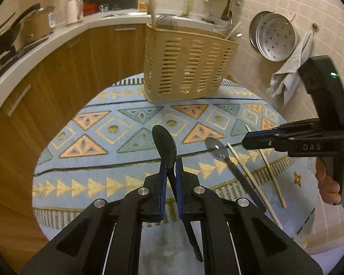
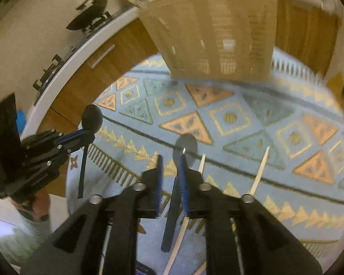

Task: Organize utensils
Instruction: 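Lift both held spoons up over the beige basket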

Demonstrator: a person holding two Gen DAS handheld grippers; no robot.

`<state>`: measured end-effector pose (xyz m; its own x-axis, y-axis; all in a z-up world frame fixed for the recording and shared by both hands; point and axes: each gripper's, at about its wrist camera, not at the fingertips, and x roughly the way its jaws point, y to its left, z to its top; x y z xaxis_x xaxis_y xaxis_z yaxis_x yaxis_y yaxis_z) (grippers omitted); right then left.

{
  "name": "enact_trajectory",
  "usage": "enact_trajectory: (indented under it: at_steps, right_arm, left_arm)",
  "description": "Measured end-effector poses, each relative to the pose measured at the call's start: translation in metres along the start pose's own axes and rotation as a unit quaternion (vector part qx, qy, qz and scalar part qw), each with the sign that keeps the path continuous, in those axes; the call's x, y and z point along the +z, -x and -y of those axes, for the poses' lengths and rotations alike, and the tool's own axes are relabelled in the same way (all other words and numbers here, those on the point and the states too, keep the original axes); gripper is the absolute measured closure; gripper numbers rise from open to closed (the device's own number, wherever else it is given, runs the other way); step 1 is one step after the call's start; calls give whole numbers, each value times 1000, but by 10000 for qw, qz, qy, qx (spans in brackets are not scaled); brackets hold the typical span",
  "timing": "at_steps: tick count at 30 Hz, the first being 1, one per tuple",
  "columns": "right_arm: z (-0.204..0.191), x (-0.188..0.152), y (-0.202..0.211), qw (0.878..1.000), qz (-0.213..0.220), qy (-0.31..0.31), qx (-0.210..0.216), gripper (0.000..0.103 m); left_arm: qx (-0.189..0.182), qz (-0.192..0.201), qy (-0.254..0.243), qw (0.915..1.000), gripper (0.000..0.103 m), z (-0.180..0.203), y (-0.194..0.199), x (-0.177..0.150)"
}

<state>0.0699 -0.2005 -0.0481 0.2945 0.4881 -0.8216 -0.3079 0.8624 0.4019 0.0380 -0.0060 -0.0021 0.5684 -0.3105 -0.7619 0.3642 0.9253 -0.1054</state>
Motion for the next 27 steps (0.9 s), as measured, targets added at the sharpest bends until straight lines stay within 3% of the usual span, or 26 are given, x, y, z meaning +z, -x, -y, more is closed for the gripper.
enact_trajectory:
  at_steps: [1, 7, 11, 12, 13, 16, 18, 24, 27]
  right_arm:
    - [0, 1, -5, 10000, -92, 2, -9, 73]
    - [-12, -1, -34, 9976, -649, 132, -215, 73]
    - [-21, 1, -46, 9938, -835, 212, -698, 74]
    - [-24, 2, -48, 9919, -882, 286, -866, 77]
    - [-27, 1, -50, 9903, -906, 353, -995, 90]
    - [-42, -1, -53, 9822, -919, 769, -1448, 93]
    - [-46, -2, -52, 9830, -953, 804, -1346, 94]
    - [-57, -1, 4, 9942, -22, 890, -595, 94]
    - [-60, 2, 51, 9929, 780, 859, -253, 94]
  left_arm:
    - [-17, -15, 14, 10000, 97, -1, -1, -1]
    - [-109, -71, 45, 9999, 97, -6, -8, -4]
    - [-169, -48, 30, 9998, 97, -10, -7, -6]
    - [-180, -38, 25, 9998, 97, -11, -7, -6]
    - [-186, -31, 26, 9998, 97, -12, -7, -7]
    - [-224, 5, 65, 9997, 97, -14, -8, -6]
    - [-233, 87, 108, 9996, 97, -15, -6, -4]
    - [-148, 749, 39, 9971, 97, -11, 26, 16]
    - [-186, 1293, 42, 9914, 97, -5, 50, 36]
